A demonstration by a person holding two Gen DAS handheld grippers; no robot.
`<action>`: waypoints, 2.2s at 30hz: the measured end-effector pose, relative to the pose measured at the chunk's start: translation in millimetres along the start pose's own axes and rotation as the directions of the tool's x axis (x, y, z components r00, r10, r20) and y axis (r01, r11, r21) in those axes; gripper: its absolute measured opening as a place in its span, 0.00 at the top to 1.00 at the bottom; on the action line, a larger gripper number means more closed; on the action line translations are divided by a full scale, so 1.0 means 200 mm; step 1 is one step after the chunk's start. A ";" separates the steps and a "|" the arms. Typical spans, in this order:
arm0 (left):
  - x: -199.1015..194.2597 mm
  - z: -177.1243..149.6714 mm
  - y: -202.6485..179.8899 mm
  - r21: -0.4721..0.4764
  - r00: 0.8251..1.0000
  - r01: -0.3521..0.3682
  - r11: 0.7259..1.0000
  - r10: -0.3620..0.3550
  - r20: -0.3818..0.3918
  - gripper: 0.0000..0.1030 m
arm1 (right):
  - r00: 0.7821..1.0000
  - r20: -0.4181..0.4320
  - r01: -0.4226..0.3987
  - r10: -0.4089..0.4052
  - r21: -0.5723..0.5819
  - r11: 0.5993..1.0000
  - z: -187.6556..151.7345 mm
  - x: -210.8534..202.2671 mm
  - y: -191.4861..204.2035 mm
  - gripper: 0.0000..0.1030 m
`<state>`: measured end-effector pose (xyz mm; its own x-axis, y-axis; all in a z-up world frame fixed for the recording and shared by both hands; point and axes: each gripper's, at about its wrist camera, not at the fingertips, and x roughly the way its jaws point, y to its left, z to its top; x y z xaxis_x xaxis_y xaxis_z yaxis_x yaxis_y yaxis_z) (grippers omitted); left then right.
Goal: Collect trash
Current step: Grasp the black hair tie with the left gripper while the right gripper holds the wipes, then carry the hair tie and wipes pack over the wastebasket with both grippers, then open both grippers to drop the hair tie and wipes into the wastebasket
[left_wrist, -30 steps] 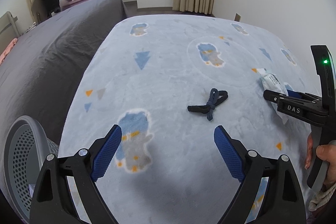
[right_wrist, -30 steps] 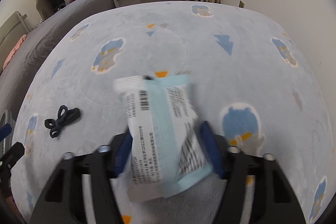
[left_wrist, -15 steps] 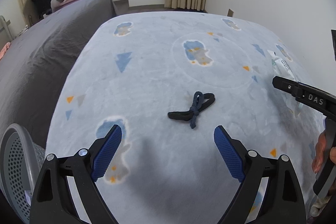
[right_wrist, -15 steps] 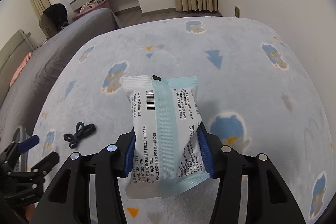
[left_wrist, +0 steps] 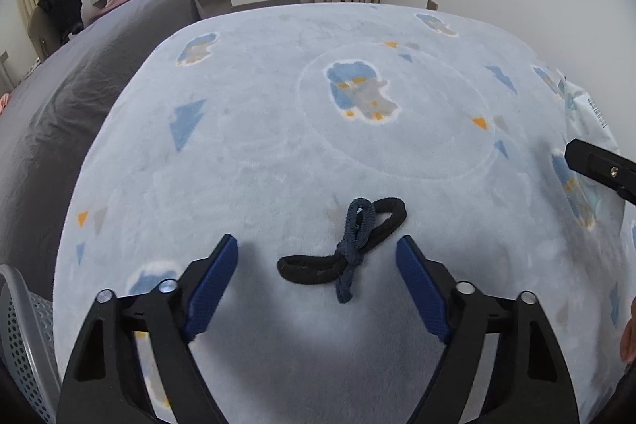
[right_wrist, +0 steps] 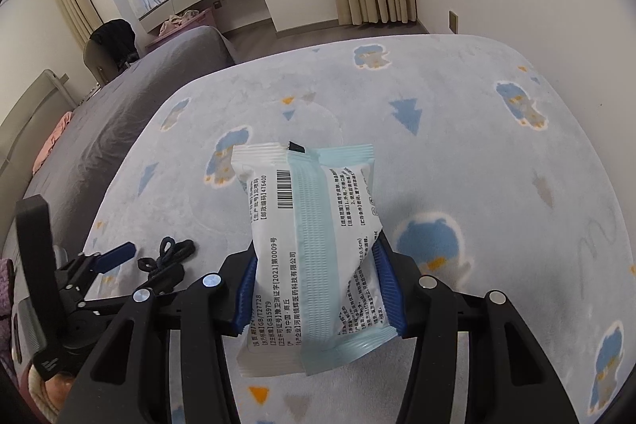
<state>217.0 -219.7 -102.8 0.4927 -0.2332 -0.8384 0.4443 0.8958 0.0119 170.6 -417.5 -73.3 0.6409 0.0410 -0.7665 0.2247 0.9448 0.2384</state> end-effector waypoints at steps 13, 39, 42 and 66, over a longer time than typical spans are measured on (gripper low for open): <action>-0.08 -0.03 0.01 -0.021 0.997 0.078 0.997 -0.078 0.003 0.83 | 1.000 0.003 -0.009 0.009 -0.010 1.000 0.00 -0.02 0.00 0.52; -1.00 -0.63 0.91 -0.218 0.979 -0.138 0.966 0.167 0.120 0.84 | 0.977 -0.023 -0.213 0.212 -0.173 0.962 -0.41 -0.16 1.05 0.52; -1.07 -0.72 1.07 -0.264 0.974 -0.159 0.952 0.195 0.117 0.83 | 0.964 -0.056 -0.267 0.262 -0.191 0.944 -0.48 -0.15 1.26 0.52; -1.01 -0.99 1.72 -0.417 0.965 -0.217 0.882 0.257 0.043 0.77 | 0.934 -0.204 -0.352 0.294 -0.373 0.859 -0.68 0.08 2.18 0.51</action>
<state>121.4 209.8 -37.3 0.6222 -0.0108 -0.7828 -0.0270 0.9990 -0.0352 178.5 39.9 -63.3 0.5146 0.3822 -0.7675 -0.3060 0.9181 0.2521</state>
